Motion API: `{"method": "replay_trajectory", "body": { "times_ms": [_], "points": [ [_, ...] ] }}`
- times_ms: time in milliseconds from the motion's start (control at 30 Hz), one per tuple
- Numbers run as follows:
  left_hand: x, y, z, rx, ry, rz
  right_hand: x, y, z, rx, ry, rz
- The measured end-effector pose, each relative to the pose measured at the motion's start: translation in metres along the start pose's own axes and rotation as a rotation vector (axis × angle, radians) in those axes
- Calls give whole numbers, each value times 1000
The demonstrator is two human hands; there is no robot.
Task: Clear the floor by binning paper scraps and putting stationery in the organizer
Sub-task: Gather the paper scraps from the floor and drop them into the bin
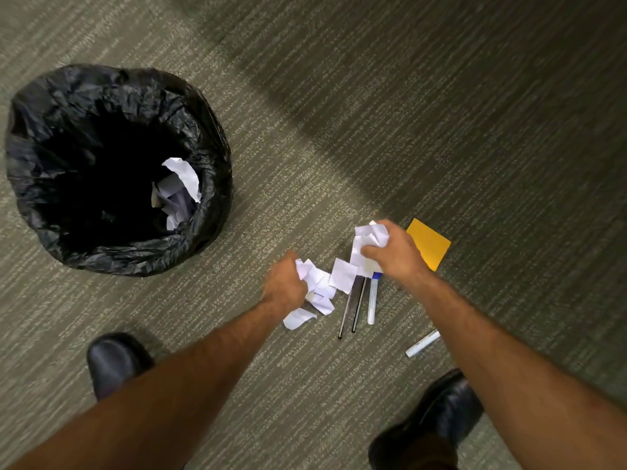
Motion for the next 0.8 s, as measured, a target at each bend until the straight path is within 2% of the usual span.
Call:
{"method": "replay_trajectory", "body": {
  "times_ms": [267,500,567,667,800],
  "points": [
    [-1,17,-9,-117,59,-67,36,-14,-24,113,179,-86],
    [7,17,-12,-212,13,-175,32,-29,-41,189,150,-50],
    [9,16,-14,-230,11,-188,37,-33,-51,191,208,-59],
    [9,15,-16,-240,-3,-225,60,-36,-69,74,303,-139],
    [-5,14,-20,-206,-56,-289,93,-27,-87,-165,310,-219]
  ]
}}
Point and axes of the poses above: each hand's wrist, its own z-axis towards the middle knuckle, its own x-axis out of the palm, y = z × x, the point moved 10 cm from there along z, towards the middle knuckle, and after that the axes turned 4 degrees about x, right-handed, at the moved point
